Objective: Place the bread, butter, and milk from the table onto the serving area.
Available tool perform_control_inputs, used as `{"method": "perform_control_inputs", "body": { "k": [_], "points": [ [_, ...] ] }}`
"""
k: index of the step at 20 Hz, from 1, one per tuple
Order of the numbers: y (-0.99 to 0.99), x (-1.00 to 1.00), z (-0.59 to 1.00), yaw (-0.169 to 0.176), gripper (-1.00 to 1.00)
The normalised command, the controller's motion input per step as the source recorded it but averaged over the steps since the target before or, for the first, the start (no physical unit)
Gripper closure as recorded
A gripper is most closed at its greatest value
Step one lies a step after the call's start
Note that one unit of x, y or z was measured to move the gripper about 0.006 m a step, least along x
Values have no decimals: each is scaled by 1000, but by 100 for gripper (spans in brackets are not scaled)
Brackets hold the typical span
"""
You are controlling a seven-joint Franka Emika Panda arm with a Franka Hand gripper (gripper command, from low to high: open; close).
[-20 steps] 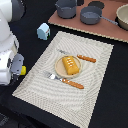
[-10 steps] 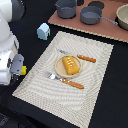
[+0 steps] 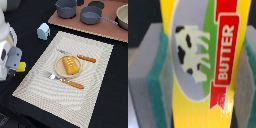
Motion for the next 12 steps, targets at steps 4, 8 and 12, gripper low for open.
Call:
{"method": "perform_control_inputs", "body": {
  "k": [4,8,12],
  "points": [
    [-35,1000,614,-28,100],
    [-104,999,475,-47,100],
    [-191,982,294,-71,100]
  ]
}}
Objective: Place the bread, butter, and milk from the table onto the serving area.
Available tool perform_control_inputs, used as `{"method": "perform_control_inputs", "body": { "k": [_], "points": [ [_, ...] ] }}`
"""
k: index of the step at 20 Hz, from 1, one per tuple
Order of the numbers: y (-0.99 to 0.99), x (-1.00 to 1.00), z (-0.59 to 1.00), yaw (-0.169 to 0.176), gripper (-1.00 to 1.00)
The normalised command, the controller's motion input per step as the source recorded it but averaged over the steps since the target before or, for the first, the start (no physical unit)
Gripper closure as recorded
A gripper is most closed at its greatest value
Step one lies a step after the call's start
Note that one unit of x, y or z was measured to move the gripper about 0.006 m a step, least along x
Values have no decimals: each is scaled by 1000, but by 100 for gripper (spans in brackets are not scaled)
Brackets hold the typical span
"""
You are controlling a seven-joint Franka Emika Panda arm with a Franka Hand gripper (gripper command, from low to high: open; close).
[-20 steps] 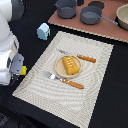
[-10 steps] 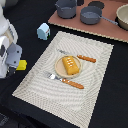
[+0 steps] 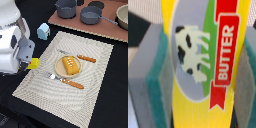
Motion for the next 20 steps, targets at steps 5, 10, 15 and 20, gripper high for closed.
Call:
{"method": "perform_control_inputs", "body": {
  "k": [5,10,15,20],
  "points": [
    [-185,999,67,-57,100],
    [-189,999,-1,-49,100],
    [-207,992,0,-59,100],
    [-266,924,-9,-87,100]
  ]
}}
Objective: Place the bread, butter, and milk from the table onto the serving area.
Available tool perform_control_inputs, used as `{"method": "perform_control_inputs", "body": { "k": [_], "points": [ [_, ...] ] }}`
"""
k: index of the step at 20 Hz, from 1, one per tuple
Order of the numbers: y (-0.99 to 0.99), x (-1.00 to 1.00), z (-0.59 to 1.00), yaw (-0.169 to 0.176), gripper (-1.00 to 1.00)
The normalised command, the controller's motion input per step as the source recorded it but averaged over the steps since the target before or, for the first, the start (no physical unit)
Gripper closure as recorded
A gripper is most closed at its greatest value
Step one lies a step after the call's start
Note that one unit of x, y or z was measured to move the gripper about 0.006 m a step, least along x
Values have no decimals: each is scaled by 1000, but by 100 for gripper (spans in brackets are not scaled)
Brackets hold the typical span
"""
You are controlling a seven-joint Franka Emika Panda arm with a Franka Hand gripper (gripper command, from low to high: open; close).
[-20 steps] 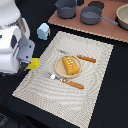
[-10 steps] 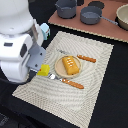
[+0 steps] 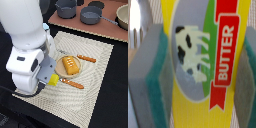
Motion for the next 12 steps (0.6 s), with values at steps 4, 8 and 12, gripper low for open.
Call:
{"method": "perform_control_inputs", "body": {
  "k": [4,8,12],
  "points": [
    [-179,799,-129,-87,100],
    [-1,379,-184,-32,100],
    [0,346,-69,-18,-100]
  ]
}}
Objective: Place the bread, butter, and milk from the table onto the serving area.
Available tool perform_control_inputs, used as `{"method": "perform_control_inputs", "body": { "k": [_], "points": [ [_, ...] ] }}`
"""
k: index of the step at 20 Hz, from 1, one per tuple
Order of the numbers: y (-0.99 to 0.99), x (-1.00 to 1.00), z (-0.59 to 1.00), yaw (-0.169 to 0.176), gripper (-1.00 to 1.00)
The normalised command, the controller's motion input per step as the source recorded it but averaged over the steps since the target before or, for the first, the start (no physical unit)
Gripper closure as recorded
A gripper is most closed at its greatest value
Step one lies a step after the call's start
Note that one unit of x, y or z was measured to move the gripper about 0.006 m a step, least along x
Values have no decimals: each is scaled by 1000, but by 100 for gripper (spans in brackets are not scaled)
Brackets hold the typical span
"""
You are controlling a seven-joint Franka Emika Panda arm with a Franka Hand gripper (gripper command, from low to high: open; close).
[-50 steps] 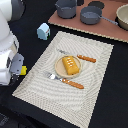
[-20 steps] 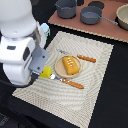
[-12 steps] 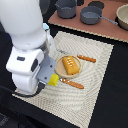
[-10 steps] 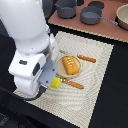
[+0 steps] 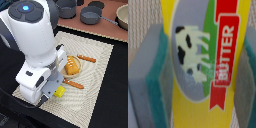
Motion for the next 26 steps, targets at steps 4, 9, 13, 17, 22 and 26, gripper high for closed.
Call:
{"method": "perform_control_inputs", "body": {
  "k": [4,9,13,17,22,26],
  "points": [
    [-79,216,789,-40,-100],
    [-41,187,989,-17,-100],
    [373,-215,841,4,-100],
    [694,-547,559,36,-100],
    [695,-726,288,15,-100],
    [493,-722,4,24,-100]
  ]
}}
